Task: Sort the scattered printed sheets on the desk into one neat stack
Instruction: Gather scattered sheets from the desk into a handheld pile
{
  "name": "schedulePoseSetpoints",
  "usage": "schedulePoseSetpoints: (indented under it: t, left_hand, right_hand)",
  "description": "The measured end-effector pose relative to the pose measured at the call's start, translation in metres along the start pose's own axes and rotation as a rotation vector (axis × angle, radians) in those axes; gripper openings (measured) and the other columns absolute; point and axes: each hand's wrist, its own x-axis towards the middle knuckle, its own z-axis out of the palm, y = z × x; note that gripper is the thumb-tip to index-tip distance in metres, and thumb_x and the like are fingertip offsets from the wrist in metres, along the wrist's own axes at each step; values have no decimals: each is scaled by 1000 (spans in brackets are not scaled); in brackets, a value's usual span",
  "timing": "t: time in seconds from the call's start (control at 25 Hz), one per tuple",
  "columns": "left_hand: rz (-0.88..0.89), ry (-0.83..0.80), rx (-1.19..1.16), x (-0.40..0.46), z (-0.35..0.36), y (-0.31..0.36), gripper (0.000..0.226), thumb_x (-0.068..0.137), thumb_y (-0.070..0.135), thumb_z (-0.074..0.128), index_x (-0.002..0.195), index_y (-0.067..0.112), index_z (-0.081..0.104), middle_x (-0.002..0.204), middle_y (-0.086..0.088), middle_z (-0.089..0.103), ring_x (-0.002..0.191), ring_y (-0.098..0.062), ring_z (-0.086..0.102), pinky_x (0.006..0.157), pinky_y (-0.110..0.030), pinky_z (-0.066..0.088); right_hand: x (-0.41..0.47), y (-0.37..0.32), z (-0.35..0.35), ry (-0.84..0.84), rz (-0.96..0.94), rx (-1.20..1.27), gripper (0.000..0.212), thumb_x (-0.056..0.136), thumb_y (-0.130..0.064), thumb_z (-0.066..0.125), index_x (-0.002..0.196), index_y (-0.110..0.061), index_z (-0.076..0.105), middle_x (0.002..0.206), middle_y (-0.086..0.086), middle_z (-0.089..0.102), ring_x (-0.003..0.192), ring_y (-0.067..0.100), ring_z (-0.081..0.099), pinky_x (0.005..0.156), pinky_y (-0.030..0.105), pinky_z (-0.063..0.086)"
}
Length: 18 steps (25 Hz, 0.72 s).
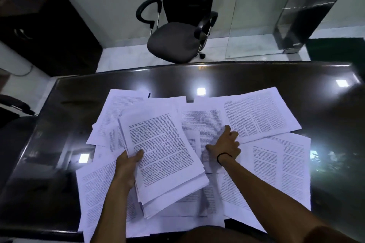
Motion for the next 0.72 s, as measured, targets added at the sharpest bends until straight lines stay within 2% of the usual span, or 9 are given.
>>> schedulePoseSetpoints:
  t: [0.08,0.16,0.24,0.28,0.4,0.48,0.6,0.72]
  left_hand:
    - [2,-7,12,6,0,-1,45,93,7,70,136,13,61,125,-8,70,113,-32,66,105,-56,49]
    - [11,-20,26,9,4,-2,44,93,6,70,136,13,61,123,-6,70,112,-30,66,106,-52,49]
    - [15,-35,25,11,9,-3,45,93,5,70,137,10,60,122,-7,70,112,-30,66,106,-51,49]
    - [15,-41,29,12,13,-4,46,93,6,70,137,9,60,123,-8,69,112,-31,65,106,-51,48]
    - [32,-68,51,11,21,-1,43,93,7,71,135,7,61,122,-10,69,113,-33,65,105,-51,49]
    - [66,-79,74,10,25,4,42,93,7,70,135,6,61,121,-9,69,110,-31,65,103,-46,50]
    - [170,-23,159,7,26,15,50,93,17,73,139,8,58,129,-8,67,112,-28,64,103,-43,50]
    - [329,83,315,-3,24,36,45,95,19,70,137,8,59,127,-8,66,111,-28,62,101,-39,48]
  right_hand:
    - [3,-1,2,4,35,-50,102,68,-47,82,144,-23,19,126,13,54,117,36,53,94,46,41]
    - [9,2,3,37,-4,-38,72,75,-43,77,132,-21,39,110,9,66,109,31,58,89,41,43]
    - [11,7,-2,30,-66,125,37,81,-35,74,110,-16,62,100,8,71,95,28,66,79,35,53]
    - [11,9,-9,13,-87,196,26,84,-31,72,101,-12,67,98,10,73,90,28,68,73,34,55]
    - [13,17,-36,34,-140,221,23,92,-25,65,99,-3,71,99,17,72,91,35,68,67,32,50]
    - [15,25,-58,40,-164,233,26,94,-26,64,103,-2,70,103,19,72,96,37,67,70,31,48]
    - [15,40,-91,14,-244,222,35,96,-32,61,110,-2,69,109,18,71,102,38,65,77,30,45]
    - [11,50,-120,12,-265,305,36,95,-36,61,106,-3,70,104,17,71,96,34,65,74,32,45]
